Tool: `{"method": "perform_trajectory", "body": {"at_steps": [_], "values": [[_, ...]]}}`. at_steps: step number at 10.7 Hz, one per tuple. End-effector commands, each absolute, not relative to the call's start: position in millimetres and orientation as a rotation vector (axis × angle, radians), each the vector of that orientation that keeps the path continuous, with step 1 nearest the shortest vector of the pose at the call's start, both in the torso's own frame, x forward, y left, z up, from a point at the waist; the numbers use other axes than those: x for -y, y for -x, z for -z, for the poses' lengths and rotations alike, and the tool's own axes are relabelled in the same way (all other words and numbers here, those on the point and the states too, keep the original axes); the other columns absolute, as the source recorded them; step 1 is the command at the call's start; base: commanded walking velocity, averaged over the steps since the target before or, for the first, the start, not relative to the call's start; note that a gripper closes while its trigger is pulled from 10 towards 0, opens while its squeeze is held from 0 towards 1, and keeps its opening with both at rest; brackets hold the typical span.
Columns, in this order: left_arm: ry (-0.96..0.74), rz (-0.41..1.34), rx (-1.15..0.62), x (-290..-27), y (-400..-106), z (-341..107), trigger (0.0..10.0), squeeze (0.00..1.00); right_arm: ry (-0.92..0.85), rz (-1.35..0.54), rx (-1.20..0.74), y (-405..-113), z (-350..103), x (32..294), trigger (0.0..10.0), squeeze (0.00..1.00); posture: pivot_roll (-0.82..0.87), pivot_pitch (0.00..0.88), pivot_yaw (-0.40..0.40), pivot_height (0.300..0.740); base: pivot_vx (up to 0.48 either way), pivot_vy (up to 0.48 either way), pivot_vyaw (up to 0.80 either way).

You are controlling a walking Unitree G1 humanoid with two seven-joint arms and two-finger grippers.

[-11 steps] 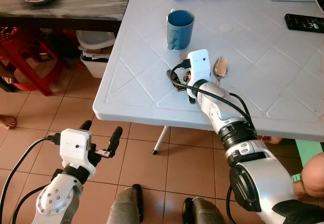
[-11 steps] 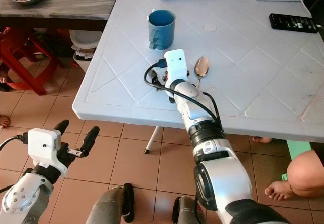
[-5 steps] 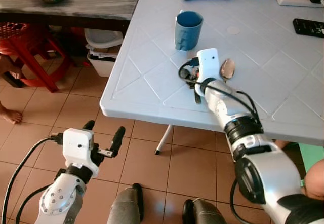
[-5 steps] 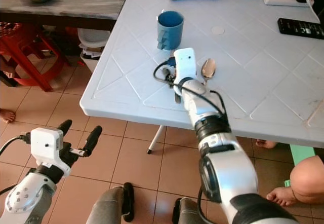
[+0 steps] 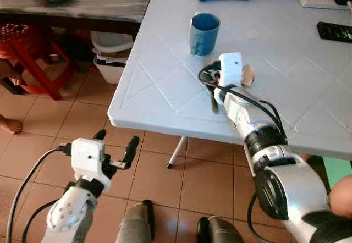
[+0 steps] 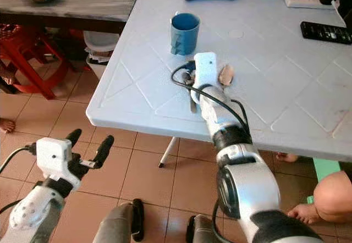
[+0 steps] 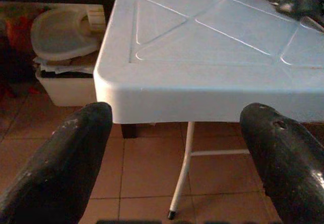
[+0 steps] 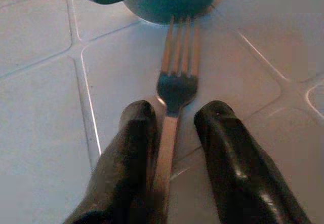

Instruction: Setting the table

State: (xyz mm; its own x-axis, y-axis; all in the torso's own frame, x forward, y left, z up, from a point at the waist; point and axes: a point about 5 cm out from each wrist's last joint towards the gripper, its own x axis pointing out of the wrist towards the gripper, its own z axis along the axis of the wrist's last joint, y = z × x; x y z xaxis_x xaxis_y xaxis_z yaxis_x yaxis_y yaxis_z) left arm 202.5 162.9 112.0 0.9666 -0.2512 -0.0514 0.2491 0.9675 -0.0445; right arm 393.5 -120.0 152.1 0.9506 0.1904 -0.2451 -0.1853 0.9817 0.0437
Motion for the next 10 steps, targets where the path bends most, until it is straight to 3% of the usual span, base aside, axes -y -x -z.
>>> {"method": "perform_trajectory", "body": {"at_steps": [1, 7, 10], "values": [[0.035, 0.246, -0.066, -161, -203, -109, 10.0, 0.00, -0.042, -0.170, -0.466, -375, -103, 126, 0.0, 0.00, 0.14, 0.180, 0.003, 0.740, 0.000, 0.000, 0.00], [0.019, 0.191, -0.058, -148, -219, -100, 10.0, 0.00, -0.127, -0.131, -0.505, -343, -87, 129, 0.0, 0.00, 0.11, 0.152, -0.004, 0.740, 0.000, 0.000, 0.00], [0.032, 0.096, -0.031, -158, -228, -100, 10.0, 0.00, -0.116, -0.179, -0.470, -323, -90, 120, 0.0, 0.00, 0.10, 0.138, -0.007, 0.740, 0.000, 0.480, 0.00]]}}
